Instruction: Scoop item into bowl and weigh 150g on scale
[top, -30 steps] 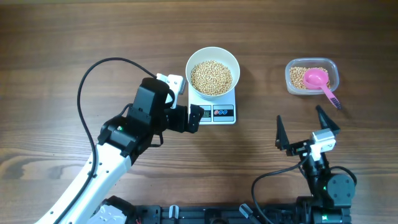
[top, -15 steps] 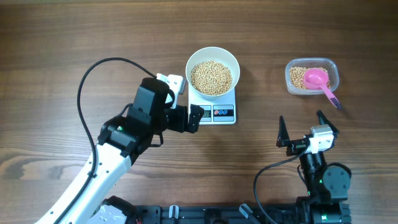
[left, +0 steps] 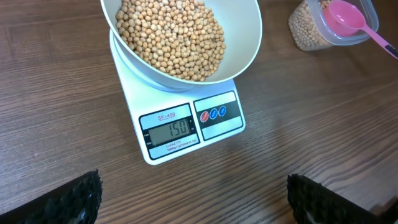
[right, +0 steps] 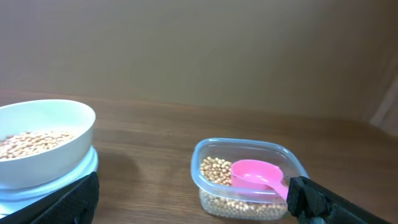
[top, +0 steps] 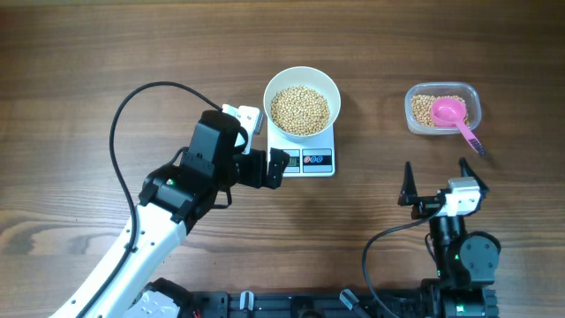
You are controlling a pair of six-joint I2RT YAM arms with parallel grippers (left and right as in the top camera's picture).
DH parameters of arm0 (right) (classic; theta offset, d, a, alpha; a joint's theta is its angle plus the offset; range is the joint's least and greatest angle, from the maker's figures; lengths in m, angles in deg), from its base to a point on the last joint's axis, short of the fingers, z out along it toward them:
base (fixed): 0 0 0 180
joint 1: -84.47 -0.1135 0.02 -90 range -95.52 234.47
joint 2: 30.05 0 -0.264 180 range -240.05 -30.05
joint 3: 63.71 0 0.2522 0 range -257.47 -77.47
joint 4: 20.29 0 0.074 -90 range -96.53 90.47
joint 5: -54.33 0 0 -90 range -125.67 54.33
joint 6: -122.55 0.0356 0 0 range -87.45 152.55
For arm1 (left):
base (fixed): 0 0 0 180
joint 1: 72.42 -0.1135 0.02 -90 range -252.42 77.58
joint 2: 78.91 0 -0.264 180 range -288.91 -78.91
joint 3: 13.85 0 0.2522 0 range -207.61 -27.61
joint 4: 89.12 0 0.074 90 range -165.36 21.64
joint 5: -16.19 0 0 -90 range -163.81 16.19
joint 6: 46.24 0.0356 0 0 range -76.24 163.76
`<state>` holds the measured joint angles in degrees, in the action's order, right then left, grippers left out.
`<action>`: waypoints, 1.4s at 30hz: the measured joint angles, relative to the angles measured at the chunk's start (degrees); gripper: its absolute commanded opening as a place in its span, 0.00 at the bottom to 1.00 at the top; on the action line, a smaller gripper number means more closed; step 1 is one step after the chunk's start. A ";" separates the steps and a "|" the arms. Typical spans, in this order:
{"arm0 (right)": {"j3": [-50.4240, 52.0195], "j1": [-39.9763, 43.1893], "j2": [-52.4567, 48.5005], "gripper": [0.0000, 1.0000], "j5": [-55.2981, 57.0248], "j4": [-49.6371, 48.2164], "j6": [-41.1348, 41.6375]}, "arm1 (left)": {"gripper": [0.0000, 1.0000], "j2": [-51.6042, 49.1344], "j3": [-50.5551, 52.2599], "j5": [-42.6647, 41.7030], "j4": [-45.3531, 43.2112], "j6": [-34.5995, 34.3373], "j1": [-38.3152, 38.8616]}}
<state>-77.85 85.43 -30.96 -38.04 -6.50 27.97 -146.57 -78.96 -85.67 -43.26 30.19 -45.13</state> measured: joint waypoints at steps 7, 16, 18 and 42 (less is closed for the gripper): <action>0.00 2.25 0.00 1.00 0.11 0.00 0.68 | 1.00 0.00 0.00 0.00 0.00 0.00 0.00; 0.00 2.25 0.00 1.00 0.11 0.00 1.11 | 1.00 0.00 0.00 0.00 0.00 0.00 0.00; 0.00 2.25 0.00 1.00 0.11 0.00 1.75 | 1.00 0.00 0.00 0.00 0.00 0.00 0.00; 0.00 2.25 0.00 1.00 0.07 0.00 0.59 | 1.00 0.00 0.00 0.00 -0.02 0.00 0.00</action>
<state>-77.85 87.68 -30.96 -37.97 -6.50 28.56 -146.57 -78.96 -85.67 -43.28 30.19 -45.13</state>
